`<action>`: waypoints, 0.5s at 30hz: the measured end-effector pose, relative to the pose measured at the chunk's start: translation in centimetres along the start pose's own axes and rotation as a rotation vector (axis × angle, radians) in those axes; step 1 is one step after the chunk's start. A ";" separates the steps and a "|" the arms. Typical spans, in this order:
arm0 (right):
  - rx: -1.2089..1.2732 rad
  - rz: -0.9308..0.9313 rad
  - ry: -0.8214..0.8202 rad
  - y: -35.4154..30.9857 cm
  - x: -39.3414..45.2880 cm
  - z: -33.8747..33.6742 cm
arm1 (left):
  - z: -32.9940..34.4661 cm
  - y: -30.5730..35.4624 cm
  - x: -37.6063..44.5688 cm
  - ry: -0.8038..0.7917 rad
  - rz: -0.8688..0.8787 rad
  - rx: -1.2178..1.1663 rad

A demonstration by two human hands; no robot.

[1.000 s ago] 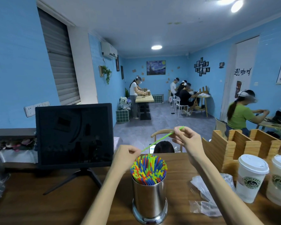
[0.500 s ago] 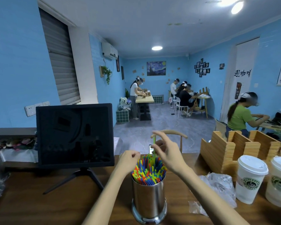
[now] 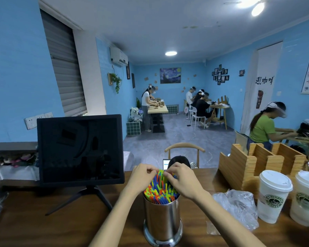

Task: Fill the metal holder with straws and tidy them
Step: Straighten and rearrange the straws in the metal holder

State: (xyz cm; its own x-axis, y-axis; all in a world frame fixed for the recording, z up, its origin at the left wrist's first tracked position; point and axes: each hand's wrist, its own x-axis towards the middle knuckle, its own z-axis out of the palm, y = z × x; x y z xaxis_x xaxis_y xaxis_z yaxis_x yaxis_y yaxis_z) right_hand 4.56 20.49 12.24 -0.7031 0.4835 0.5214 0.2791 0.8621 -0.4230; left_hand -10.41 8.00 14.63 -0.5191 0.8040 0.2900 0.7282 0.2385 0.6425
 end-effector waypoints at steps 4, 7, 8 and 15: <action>0.001 0.013 -0.004 0.1 -0.2 0.0 | -0.2 0.4 0.0 0.053 0.019 0.083; 0.000 0.014 -0.018 0.2 -0.2 0.0 | -0.2 0.4 0.0 0.076 0.003 0.096; -0.004 0.013 -0.023 0.2 -0.2 0.0 | -0.2 0.3 0.0 0.083 -0.008 0.088; -0.018 0.011 -0.036 0.1 -0.2 -0.1 | -0.6 -0.2 0.5 0.053 -0.120 -0.061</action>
State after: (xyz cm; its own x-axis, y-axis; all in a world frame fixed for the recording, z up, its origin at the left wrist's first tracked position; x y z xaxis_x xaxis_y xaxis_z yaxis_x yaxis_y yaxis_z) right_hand 4.78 20.50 12.14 -0.7231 0.4878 0.4891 0.2985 0.8592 -0.4155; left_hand -11.08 8.06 15.08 -0.6248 0.7417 0.2440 0.6317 0.2965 0.7163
